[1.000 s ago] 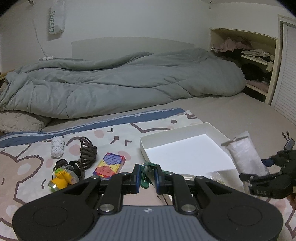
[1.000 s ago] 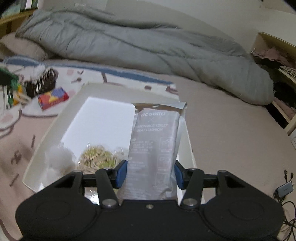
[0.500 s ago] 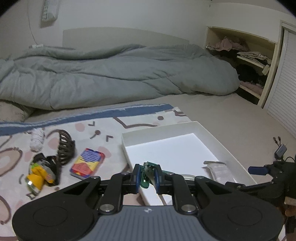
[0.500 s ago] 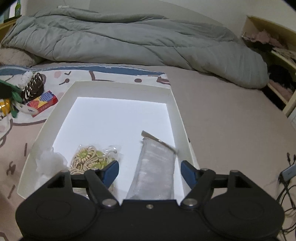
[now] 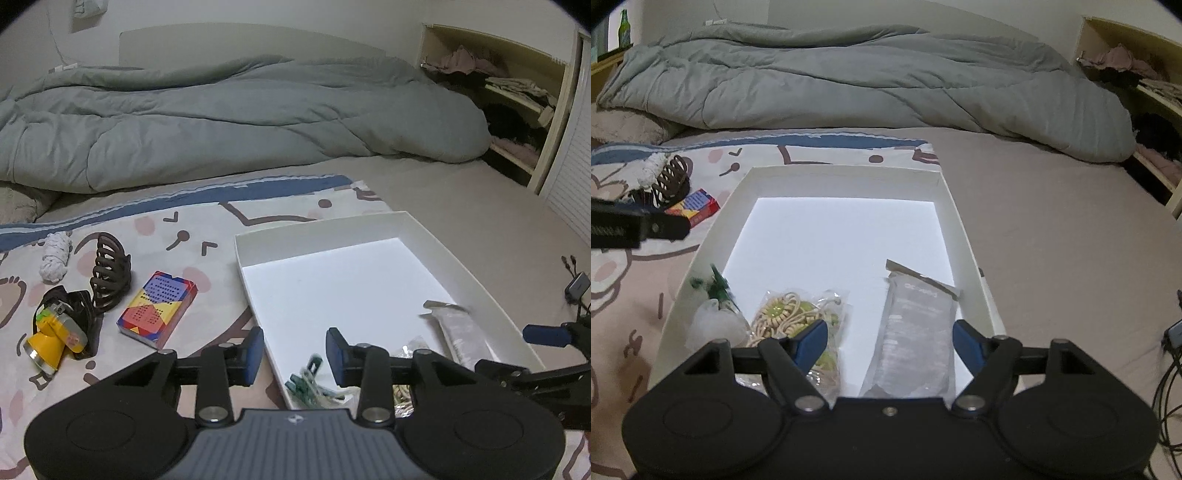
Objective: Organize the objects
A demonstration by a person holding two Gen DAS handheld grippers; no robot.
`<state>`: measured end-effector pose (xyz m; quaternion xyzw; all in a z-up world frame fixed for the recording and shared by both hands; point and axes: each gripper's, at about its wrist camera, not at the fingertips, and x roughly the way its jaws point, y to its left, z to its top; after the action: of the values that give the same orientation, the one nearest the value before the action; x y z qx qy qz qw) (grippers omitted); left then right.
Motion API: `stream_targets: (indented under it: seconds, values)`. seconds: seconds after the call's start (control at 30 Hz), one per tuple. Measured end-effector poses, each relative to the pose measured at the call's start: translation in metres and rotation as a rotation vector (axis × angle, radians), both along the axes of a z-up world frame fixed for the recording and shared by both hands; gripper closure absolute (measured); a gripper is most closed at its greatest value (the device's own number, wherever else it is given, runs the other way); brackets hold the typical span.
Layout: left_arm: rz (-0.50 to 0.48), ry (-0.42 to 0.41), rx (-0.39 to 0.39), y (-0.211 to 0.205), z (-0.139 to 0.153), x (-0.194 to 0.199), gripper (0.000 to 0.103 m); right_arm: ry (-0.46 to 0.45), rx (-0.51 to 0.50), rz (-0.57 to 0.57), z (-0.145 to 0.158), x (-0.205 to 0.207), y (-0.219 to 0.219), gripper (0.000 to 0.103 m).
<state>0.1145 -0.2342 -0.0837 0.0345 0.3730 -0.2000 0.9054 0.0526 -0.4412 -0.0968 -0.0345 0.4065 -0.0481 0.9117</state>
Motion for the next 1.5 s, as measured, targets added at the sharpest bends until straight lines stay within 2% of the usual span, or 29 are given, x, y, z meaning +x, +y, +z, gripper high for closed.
stream_targets:
  seconds: [0.23,0.5,0.83,1.03,1.1,1.17,1.27,1.5]
  values:
    - [-0.008,0.015,0.009,0.003,-0.001,-0.004,0.063,0.005,0.090,-0.066,0.002,0.000,-0.014,0.026]
    - [-0.021,0.007,-0.010,0.003,0.007,-0.013,0.062,-0.008,0.125,-0.116,0.006,-0.005,-0.024,0.026]
    - [-0.013,-0.020,-0.027,0.009,0.024,-0.025,0.061,-0.095,0.168,-0.144,0.031,-0.019,-0.020,0.026]
    - [0.000,-0.053,-0.025,0.015,0.034,-0.034,0.048,-0.141,0.169,-0.152,0.043,-0.028,-0.017,0.025]
    - [0.012,-0.061,-0.027,0.017,0.037,-0.037,0.039,-0.151,0.159,-0.153,0.046,-0.031,-0.016,0.024]
    - [0.030,-0.068,-0.036,0.021,0.040,-0.040,0.024,-0.164,0.142,-0.151,0.049,-0.034,-0.013,0.019]
    - [0.034,-0.078,-0.038,0.023,0.042,-0.045,0.015,-0.186,0.126,-0.149,0.053,-0.038,-0.010,0.008]
    - [0.040,-0.098,-0.022,0.026,0.045,-0.052,0.006,-0.211,0.106,-0.141,0.058,-0.044,-0.005,0.003]
